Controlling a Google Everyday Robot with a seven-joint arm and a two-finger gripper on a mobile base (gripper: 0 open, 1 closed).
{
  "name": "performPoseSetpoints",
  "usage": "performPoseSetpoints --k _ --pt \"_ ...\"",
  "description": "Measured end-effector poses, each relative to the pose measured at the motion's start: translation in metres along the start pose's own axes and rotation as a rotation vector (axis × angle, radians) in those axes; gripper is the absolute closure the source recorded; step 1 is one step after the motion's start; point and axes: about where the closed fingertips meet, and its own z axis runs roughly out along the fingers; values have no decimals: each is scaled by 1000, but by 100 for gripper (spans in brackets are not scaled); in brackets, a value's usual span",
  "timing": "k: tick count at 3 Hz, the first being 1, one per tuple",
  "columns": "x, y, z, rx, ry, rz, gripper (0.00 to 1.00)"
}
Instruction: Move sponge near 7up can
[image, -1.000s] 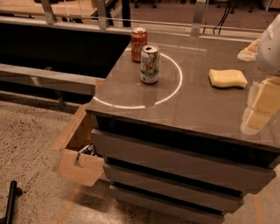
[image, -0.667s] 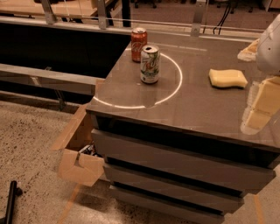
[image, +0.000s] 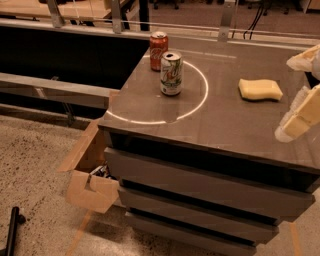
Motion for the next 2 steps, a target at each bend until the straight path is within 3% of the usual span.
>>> performPoseSetpoints --k 2 --pt "46 -43 13 83 -274 262 0"
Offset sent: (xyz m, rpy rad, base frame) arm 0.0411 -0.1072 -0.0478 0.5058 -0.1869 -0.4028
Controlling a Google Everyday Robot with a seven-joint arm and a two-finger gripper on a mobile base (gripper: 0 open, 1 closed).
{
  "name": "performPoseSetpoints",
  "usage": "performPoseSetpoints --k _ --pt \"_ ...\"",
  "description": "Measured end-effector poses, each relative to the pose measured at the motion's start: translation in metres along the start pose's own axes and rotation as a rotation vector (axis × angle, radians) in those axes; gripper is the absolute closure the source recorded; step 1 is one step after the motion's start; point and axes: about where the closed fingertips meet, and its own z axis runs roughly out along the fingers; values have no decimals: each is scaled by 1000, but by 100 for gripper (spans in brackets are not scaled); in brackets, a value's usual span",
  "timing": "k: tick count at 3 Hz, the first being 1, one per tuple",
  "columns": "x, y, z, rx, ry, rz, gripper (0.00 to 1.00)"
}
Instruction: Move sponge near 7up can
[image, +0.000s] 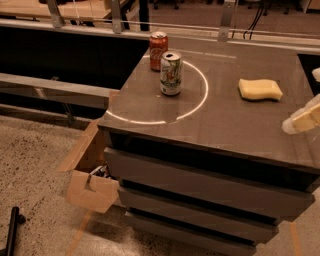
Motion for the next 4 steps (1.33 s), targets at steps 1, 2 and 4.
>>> performPoseSetpoints --k 1,2,4 --pt "24 -18 4 61 -115 117 0" --pt "40 -35 10 123 -205 228 0" --pt "37 -46 19 165 -238 232 0"
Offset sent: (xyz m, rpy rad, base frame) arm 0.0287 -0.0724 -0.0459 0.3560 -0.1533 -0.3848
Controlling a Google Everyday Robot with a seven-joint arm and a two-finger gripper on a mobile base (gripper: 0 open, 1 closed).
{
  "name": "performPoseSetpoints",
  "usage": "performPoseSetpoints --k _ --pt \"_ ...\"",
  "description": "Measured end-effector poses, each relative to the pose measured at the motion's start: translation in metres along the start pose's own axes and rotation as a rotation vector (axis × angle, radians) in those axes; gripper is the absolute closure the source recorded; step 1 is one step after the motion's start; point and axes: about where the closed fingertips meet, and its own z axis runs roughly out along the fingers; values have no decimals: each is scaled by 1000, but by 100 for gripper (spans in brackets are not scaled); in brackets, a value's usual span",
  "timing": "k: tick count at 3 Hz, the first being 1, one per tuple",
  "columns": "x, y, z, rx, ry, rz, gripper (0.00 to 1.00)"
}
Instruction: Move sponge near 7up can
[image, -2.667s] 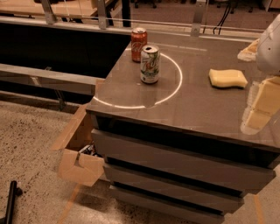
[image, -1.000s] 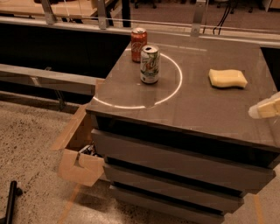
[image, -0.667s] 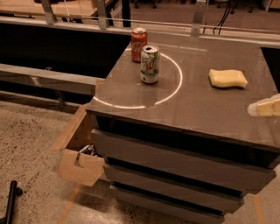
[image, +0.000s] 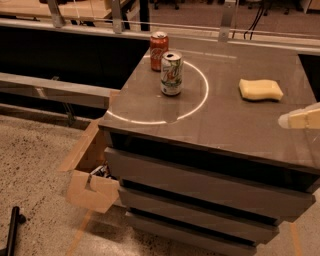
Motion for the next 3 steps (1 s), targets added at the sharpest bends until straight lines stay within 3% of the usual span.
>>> performPoseSetpoints --k 2,3 --pt "-13 -40 38 13 -44 -21 0" --pt "-19 -66 56 10 -32 -3 0"
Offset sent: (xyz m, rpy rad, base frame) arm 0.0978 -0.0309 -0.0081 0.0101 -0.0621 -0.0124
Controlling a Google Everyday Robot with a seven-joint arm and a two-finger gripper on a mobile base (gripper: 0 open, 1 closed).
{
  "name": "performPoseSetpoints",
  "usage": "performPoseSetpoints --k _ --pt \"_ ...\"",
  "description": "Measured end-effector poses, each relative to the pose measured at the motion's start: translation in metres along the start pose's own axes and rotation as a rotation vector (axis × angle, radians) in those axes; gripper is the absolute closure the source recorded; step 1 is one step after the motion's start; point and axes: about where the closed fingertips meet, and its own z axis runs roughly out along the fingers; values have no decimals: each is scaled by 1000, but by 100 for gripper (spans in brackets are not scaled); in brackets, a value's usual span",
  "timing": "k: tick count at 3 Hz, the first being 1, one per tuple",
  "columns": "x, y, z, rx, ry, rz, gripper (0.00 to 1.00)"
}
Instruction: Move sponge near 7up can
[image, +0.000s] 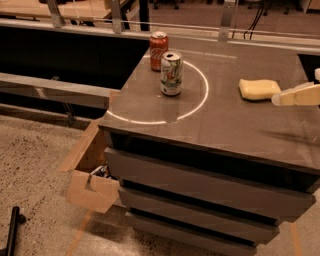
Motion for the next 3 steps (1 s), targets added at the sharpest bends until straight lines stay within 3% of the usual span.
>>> performPoseSetpoints --k 1,3 --pt "-7 -28 14 -11 50 3 0" --pt "-7 -47 44 -106 183 -61 0"
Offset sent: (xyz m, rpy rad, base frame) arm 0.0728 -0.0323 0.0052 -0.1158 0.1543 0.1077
